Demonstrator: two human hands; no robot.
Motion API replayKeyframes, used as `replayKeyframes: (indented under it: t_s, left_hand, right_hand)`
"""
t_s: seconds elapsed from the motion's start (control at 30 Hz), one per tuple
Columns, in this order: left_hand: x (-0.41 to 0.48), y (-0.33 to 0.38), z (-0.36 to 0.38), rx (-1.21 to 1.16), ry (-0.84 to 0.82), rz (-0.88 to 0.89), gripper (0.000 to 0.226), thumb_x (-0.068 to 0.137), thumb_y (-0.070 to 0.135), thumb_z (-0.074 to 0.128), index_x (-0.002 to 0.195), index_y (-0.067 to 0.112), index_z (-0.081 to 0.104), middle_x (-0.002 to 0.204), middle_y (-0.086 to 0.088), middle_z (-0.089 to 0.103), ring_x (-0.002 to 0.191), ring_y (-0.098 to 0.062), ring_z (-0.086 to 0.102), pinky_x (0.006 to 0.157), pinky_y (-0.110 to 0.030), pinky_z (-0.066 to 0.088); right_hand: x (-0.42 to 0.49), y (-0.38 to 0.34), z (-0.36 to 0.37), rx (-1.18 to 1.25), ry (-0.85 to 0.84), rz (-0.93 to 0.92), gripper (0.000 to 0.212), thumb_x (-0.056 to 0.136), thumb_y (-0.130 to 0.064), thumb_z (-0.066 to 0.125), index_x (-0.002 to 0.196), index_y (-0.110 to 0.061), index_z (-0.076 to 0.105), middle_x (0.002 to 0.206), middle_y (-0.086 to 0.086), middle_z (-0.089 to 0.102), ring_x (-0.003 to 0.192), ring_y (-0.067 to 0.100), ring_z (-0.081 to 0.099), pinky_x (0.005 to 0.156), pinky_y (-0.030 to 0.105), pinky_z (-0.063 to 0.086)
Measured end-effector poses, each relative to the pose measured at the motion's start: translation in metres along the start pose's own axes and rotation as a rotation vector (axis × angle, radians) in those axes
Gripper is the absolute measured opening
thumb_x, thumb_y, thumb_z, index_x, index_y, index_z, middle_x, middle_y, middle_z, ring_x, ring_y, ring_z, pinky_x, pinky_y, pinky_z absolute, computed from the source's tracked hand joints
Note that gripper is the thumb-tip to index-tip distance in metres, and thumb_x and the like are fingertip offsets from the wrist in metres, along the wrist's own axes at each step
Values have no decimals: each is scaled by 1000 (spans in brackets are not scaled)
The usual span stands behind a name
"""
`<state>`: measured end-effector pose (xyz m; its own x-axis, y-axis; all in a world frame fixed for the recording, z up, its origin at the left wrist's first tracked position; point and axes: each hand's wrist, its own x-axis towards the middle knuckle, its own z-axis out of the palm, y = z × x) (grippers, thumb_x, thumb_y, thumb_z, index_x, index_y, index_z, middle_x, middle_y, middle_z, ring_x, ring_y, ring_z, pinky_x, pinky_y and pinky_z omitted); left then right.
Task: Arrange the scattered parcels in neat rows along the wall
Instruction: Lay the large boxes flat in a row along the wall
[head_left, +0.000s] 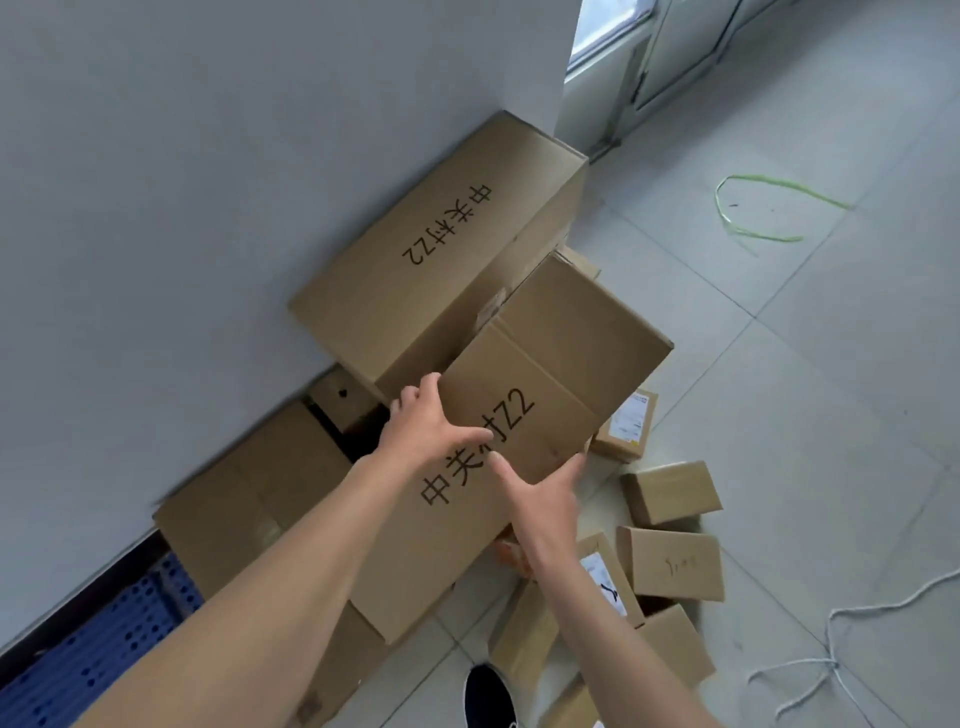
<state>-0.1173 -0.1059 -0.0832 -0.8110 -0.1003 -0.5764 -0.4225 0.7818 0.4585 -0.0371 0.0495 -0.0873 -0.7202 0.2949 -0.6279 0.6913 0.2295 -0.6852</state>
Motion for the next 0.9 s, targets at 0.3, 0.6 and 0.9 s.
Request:
replayKeyframes:
  t_s: [0.3,0.6,0.9]
  left_hand:
    - [-119,-5,-35,-515,39,78,94,63,61,83,130,30,23,137,-2,45,123,-20,47,98,-34,42]
    - [-294,-137,-88,-692,202,5,97,60,68,78,136,42,24,104,32,45,93,8,49,69,-12,38]
    - [-446,-292,-101,-735,401,-131,97,65,72,71,143,50,18,122,33,47,109,7,50,88,-21,44]
  right_hand:
    - [-90,-29,-13,75,408,-223,95,75,-66,67,149,-39,15,151,-11,33,138,13,32,106,43,36]
    - [-292,-25,57,-100,354,-358,92,74,-61,70,147,-42,17,144,-5,38,133,23,31,94,49,39]
    - [-440,32,153,-171,99,-385,97,74,-53,74,152,-37,18,149,-3,39,132,26,41,101,45,39]
